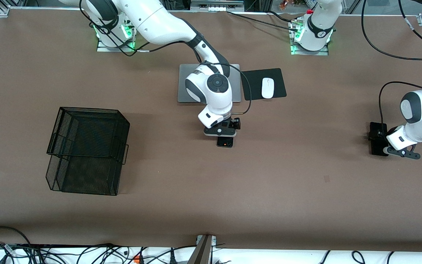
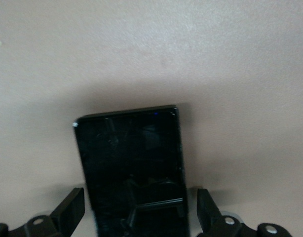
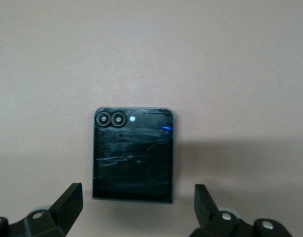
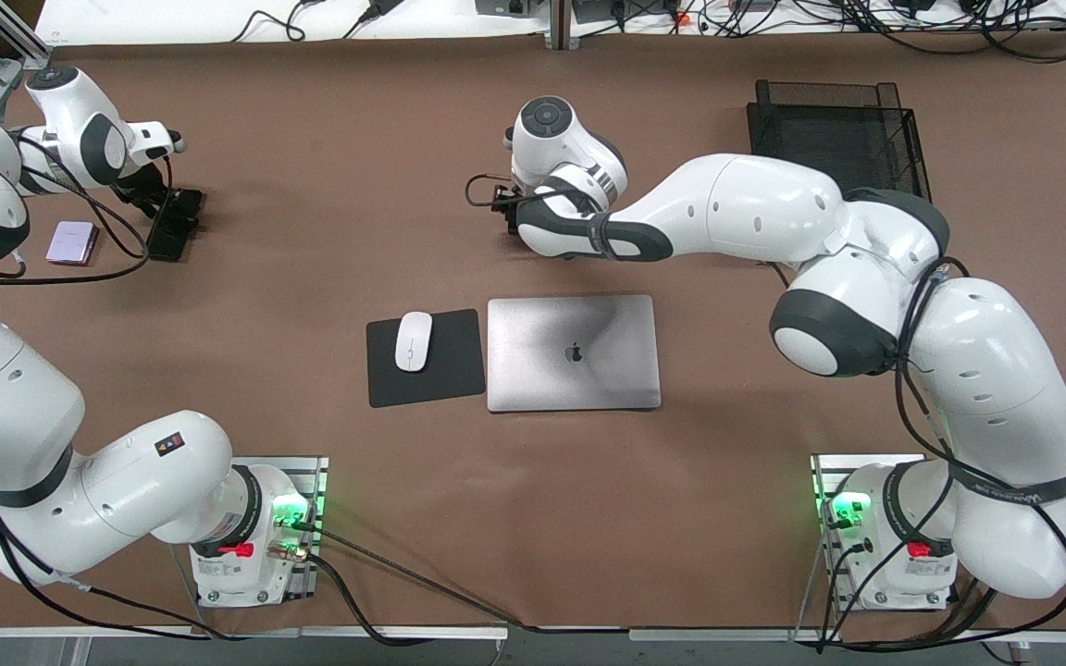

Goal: Place phones with both arms
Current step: 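Carry the flip phone into the basket while the left gripper brings the tall phone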

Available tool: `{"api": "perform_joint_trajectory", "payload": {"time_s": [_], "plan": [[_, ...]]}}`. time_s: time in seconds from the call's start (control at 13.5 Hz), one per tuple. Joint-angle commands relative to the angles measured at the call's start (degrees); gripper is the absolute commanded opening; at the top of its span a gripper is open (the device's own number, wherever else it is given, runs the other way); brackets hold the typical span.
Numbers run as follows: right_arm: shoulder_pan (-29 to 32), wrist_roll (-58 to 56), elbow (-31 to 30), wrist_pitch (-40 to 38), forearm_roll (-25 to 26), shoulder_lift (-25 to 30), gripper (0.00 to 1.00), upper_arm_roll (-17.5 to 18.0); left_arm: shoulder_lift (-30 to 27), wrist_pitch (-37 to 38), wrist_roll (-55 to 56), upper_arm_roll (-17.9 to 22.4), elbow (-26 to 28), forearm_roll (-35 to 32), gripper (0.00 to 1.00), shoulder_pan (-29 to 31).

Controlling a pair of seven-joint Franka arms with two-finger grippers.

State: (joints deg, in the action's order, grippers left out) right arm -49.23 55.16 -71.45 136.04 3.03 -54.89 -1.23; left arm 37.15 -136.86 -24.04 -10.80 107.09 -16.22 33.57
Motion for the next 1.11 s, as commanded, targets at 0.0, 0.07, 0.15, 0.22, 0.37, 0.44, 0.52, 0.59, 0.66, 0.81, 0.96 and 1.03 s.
{"api": "perform_joint_trajectory", "payload": {"time_s": [0.0,0.07,0.15,0.22,0.37,0.44,0.52,0.59,0.66,0.81,0.96,1.03], "plan": [[-1.4,2.6,4.5,0.1,1.9,-3.3,1.0,-1.1,0.2,-0.3,-1.6,-0.8,0.6,2.9,1.0,1.1],[-1.5,2.6,4.8,0.2,1.9,-3.7,1.0,-1.5,0.3,-0.3,-1.6,-0.8,0.3,2.9,1.0,1.1],[-1.7,2.7,4.9,0.4,2.0,-4.0,1.0,-1.8,0.5,-0.1,-1.5,-0.8,0.0,2.9,0.94,1.0],[-1.8,2.7,4.9,1.1,2.0,-4.4,1.0,-2.0,0.5,0.3,-0.7,-0.8,0.0,3.0,0.55,1.0],[-2.6,2.7,4.9,2.0,2.0,-5.3,1.0,-3.2,0.0,2.3,-1.0,-1.0,-0.3,3.0,0.24,0.4],[-3.1,2.7,4.9,2.3,2.0,-5.7,0.99,-3.6,-0.3,3.1,-1.3,-1.2,-1.5,2.9,0.18,-0.2],[-3.1,2.5,4.9,2.3,2.0,-5.7,0.78,-3.8,-0.8,5.7,-1.1,-1.7,-2.4,2.9,0.2,-0.3],[-3.2,2.1,4.9,2.1,2.0,-5.6,0.41,-4.2,-1.5,8.8,-0.7,-3.5,-3.7,3.0,0.21,-0.3],[-3.2,2.0,4.9,1.8,2.0,-5.3,0.14,-4.4,-2.2,13.4,-0.5,-5.2,-5.6,3.1,0.2,-0.3],[-3.2,1.5,5.1,-2.3,1.8,-4.2,0.0,-5.4,-2.4,23.8,0.2,-9.7,-12.2,3.1,0.2,-0.3],[-2.5,0.7,8.4,-10.7,1.6,0.1,0.0,-5.4,-2.4,32.1,1.6,-14.0,-17.4,3.1,0.2,-1.6],[-1.7,-0.8,8.6,-15.1,1.4,2.3,0.0,-5.4,-2.4,34.9,1.6,-16.0,-19.4,3.1,0.2,-2.4]]}}
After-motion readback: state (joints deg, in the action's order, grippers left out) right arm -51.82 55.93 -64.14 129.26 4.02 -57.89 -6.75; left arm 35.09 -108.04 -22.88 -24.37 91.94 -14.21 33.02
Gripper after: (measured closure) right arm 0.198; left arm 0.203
